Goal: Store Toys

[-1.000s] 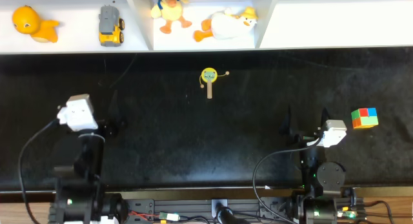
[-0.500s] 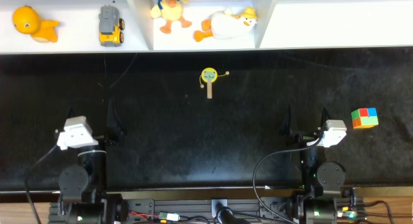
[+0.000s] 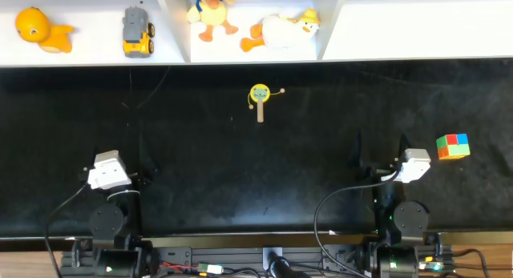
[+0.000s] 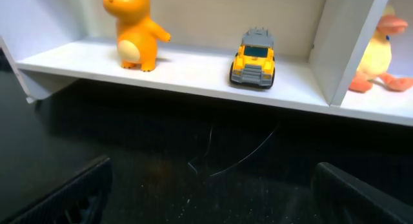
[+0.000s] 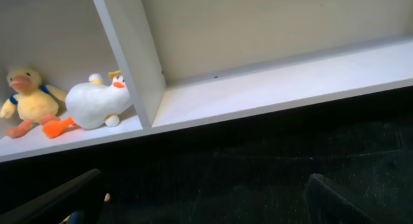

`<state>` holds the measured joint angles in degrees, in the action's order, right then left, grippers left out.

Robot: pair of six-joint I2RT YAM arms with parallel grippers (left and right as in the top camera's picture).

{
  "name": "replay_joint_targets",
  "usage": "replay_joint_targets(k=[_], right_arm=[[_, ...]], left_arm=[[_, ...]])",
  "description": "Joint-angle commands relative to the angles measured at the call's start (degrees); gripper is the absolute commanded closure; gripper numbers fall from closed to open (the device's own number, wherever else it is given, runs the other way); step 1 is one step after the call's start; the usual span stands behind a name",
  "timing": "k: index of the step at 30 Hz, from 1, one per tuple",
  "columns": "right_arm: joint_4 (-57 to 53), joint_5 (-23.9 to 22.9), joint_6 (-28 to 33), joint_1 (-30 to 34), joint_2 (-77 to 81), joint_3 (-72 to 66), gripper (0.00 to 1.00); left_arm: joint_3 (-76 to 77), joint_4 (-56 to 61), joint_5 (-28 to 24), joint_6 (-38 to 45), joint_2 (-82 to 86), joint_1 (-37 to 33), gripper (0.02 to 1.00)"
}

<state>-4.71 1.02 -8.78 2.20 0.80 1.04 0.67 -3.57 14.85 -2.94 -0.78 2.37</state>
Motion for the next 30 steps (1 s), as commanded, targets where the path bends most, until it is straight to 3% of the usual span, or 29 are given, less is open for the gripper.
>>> replay_joint_targets(k=[1, 27, 30], right_arm=[[0.26, -0.61, -0.04, -0.31, -0.59, -0.76, 0.005], [0.26, -0.61, -0.04, -0.31, -0.59, -0.76, 0.005], [0.24, -2.54, 1.77, -0.31, -0.59, -0.76, 0.007]], left_arm=[[-0.22, 0.07, 0.26, 3.15, 0.66, -0.37, 0.020], [-0.22, 0.07, 0.26, 3.15, 0.66, -0.37, 0.020], [-0.22, 0.07, 0.26, 3.15, 0.66, -0.37, 0.020]])
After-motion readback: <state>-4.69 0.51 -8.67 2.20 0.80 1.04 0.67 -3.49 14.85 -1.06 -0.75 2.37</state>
